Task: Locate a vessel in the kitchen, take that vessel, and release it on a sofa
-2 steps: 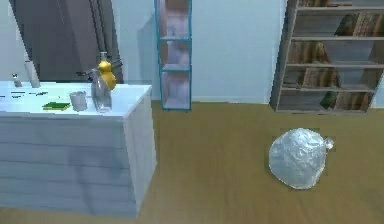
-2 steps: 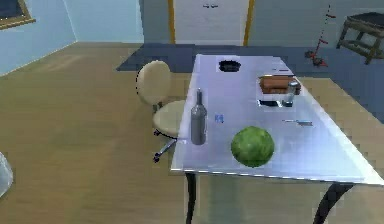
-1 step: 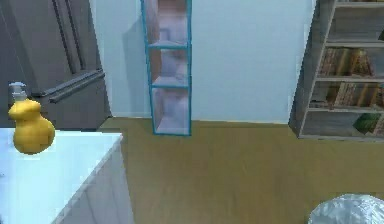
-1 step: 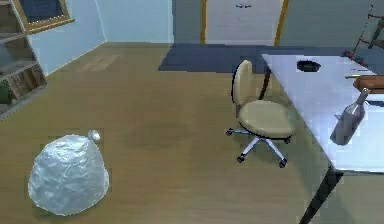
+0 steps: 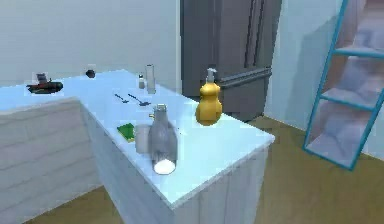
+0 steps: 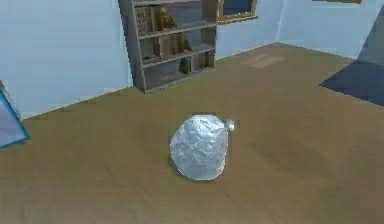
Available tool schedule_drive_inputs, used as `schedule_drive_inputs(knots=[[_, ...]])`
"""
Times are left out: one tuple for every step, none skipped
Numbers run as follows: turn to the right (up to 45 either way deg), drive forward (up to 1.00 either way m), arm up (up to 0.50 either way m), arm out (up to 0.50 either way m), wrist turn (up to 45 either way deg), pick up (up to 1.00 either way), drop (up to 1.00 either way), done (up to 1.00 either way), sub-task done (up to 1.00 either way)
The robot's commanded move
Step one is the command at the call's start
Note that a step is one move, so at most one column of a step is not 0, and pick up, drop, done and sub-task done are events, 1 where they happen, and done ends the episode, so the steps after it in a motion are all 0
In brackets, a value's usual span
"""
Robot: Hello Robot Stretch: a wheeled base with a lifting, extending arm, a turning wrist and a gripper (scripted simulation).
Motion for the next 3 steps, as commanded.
schedule_drive_inputs(knots=[[-45.0, 0.00, 0.00, 0.00, 0.0, 0.00, 0.00, 0.00, 0.00], [-45.0, 0.00, 0.00, 0.00, 0.0, 0.00, 0.00, 0.00, 0.00], [-12.0, 0.00, 0.00, 0.00, 0.0, 0.00, 0.00, 0.00, 0.00]])
